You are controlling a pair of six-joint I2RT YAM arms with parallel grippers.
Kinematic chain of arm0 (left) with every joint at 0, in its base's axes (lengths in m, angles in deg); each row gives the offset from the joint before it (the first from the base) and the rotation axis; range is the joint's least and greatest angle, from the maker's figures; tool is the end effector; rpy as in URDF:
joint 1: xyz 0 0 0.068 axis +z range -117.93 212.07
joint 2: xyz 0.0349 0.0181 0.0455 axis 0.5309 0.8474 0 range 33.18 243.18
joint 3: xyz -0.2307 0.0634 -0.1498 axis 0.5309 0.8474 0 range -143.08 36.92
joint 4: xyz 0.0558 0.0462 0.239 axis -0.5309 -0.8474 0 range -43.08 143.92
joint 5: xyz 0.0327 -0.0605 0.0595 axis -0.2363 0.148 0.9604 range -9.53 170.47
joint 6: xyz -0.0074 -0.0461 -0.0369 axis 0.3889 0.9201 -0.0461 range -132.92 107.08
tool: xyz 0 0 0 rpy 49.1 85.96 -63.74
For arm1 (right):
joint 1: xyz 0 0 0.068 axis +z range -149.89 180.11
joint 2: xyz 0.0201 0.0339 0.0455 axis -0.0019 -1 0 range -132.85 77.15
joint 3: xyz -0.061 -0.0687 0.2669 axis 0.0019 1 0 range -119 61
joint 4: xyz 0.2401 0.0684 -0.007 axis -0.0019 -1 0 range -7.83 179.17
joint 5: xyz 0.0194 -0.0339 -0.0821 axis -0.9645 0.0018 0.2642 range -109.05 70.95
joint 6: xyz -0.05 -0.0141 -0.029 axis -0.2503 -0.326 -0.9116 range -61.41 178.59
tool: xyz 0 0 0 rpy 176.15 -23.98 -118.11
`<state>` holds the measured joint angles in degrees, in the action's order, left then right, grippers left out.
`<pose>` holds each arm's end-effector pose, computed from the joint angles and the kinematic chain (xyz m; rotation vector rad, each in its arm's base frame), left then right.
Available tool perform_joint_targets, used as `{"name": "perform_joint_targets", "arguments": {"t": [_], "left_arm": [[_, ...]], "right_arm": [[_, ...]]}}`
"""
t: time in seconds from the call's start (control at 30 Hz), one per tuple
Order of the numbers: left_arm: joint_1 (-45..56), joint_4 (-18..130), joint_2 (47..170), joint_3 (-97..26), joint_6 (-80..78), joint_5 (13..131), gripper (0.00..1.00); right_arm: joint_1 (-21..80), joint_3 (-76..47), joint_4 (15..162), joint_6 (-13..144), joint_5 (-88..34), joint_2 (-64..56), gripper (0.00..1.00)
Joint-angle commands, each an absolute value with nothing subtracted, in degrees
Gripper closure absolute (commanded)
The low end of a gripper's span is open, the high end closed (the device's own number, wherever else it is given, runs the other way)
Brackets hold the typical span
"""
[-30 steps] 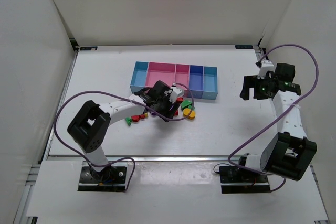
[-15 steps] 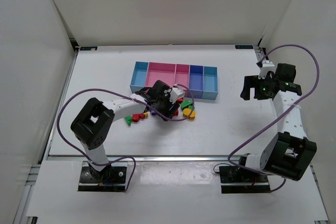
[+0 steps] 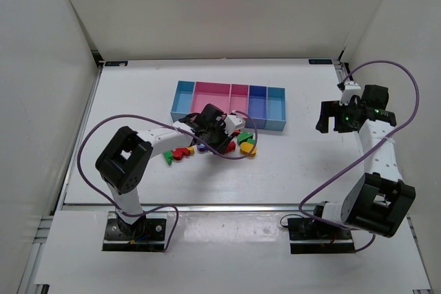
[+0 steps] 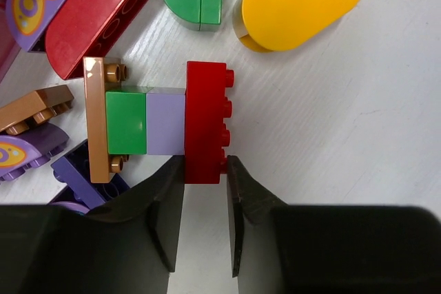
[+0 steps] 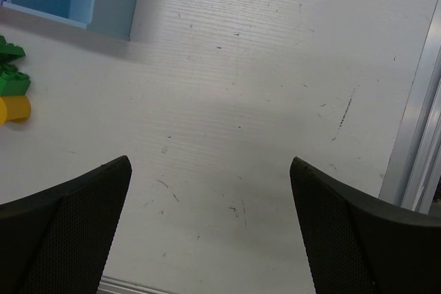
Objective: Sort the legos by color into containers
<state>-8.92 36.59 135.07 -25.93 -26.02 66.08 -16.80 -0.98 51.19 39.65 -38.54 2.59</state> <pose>0.2639 -0.2437 0.1847 1.2637 2.2584 -0.5053 0.2532 -0.0616 0.2964 -0.1891 2.3825 0.1264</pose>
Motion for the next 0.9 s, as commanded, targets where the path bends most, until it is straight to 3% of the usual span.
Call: {"name": "perform_joint_targets", "arguments": {"t": [0.0,0.13,0.27,0.53,0.67,0.87], "left_arm": [[-9.0,36.9,134.9,-27.8,-26.4,64.7,0.69],[-9.0,36.6,134.8,-27.2,-26.0,65.2,0.75],[-9.1,36.7,133.1,-26.1,-25.3,65.8,0.9],[-10.3,38.4,121.1,-19.0,-30.7,64.8,0.9],[-11.3,43.7,110.6,-12.4,-36.0,64.0,0.9],[-15.4,46.1,104.4,-7.9,-43.1,66.8,0.9]], "right_arm": [[-17.2,-0.8,50.9,38.9,-39.3,3.5,0.01],[-17.2,-0.9,51.1,39.4,-40.0,3.3,0.01],[-17.2,-1.4,50.9,40.5,-41.0,3.1,0.01],[-12.7,-3.4,51.0,46.4,-48.6,2.4,0.01],[-9.5,-3.8,51.8,54.7,-49.4,1.3,0.02],[-5.3,-5.1,54.3,66.8,-53.6,-1.2,0.06]]}}
